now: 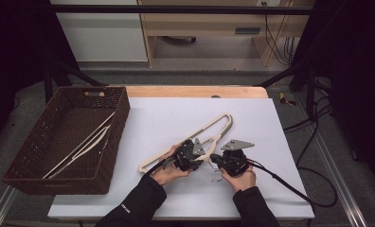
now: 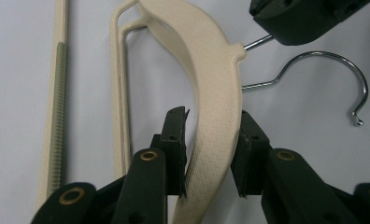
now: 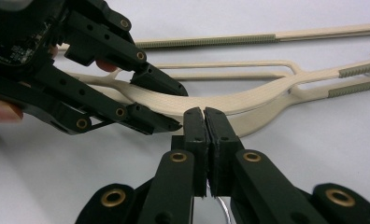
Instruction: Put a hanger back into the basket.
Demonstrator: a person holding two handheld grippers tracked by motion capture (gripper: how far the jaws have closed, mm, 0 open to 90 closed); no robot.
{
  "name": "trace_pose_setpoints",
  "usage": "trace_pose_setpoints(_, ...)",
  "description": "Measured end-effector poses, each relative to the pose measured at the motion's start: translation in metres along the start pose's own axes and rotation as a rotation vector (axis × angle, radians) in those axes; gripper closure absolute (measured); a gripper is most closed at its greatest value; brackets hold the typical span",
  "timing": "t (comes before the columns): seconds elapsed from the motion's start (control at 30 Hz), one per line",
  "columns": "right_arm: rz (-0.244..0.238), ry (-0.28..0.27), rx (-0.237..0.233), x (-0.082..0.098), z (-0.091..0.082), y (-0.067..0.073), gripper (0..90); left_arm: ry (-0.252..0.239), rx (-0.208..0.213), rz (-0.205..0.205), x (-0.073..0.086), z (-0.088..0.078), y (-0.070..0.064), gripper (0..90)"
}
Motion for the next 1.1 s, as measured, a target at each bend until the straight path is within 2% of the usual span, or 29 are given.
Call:
trace_pose_setpoints(0.07, 0.001, -0.009, -0.003, -0.001, -0.002, 0.000, 87.4, 0.003, -0.002, 0.017, -0.001, -0.002, -0.002, 71.1)
trace_pose_setpoints(0.13, 0.006, -0.033, -0.020, -0.005, -0.008, 0.000, 82.5, 0.013, -0.015, 0.041, -0.001, -0.005, -0.001, 72.9)
trace_pose_setpoints(0.2, 0.019, -0.060, -0.026, -0.009, -0.016, 0.000, 79.3, -0.002, -0.021, 0.026, -0.002, -0.008, -0.001, 74.6)
trace_pose_setpoints(0.27, 0.009, -0.114, -0.029, -0.016, -0.027, -0.003, 74.6, -0.004, -0.026, 0.019, -0.002, -0.010, 0.000, 74.7)
trace_pose_setpoints(0.3, -0.008, -0.136, -0.025, -0.019, -0.033, -0.005, 72.0, -0.009, -0.032, 0.017, -0.002, -0.012, 0.002, 74.9)
trace_pose_setpoints(0.33, -0.009, -0.174, -0.012, -0.023, -0.041, -0.008, 68.1, -0.009, -0.031, 0.016, -0.002, -0.014, 0.002, 75.2)
trace_pose_setpoints(0.37, -0.009, -0.189, -0.008, -0.024, -0.045, -0.010, 66.0, -0.012, -0.032, 0.014, -0.001, -0.017, 0.004, 75.3)
trace_pose_setpoints(0.47, 0.012, -0.249, 0.007, -0.026, -0.062, -0.021, 58.0, -0.023, -0.032, 0.001, -0.001, -0.025, 0.008, 75.8)
trace_pose_setpoints(0.57, 0.047, -0.283, 0.018, -0.021, -0.074, -0.035, 50.8, -0.038, -0.030, -0.014, 0.001, -0.033, 0.012, 76.4)
trace_pose_setpoints(0.67, 0.088, -0.307, -0.004, -0.014, -0.078, -0.045, 41.3, -0.054, -0.031, -0.029, 0.002, -0.040, 0.016, 77.0)
trace_pose_setpoints(0.73, 0.082, -0.313, 0.014, -0.009, -0.078, -0.052, 35.9, -0.050, -0.036, -0.026, 0.004, -0.046, 0.018, 77.4)
trace_pose_setpoints(0.83, 0.088, -0.321, 0.016, -0.005, -0.078, -0.057, 27.2, -0.058, -0.044, -0.036, 0.007, -0.053, 0.022, 78.1)
trace_pose_setpoints(0.93, 0.072, -0.312, 0.030, -0.003, -0.078, -0.060, 21.4, -0.066, -0.053, -0.058, 0.010, -0.062, 0.028, 78.9)
trace_pose_setpoints(1.1, 0.070, -0.300, 0.044, -0.001, -0.077, -0.060, 16.2, -0.059, -0.072, -0.072, 0.015, -0.072, 0.036, 80.5)
Point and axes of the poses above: each handheld gripper's, and its own axes: z roughly forward along the jaws, x roughly out of its underside, y roughly to its left, the point moved 8 cm from there along z, roughly forward along the jaws, and after that the axes turned 5 degrees about y, right-handed, at the moved point
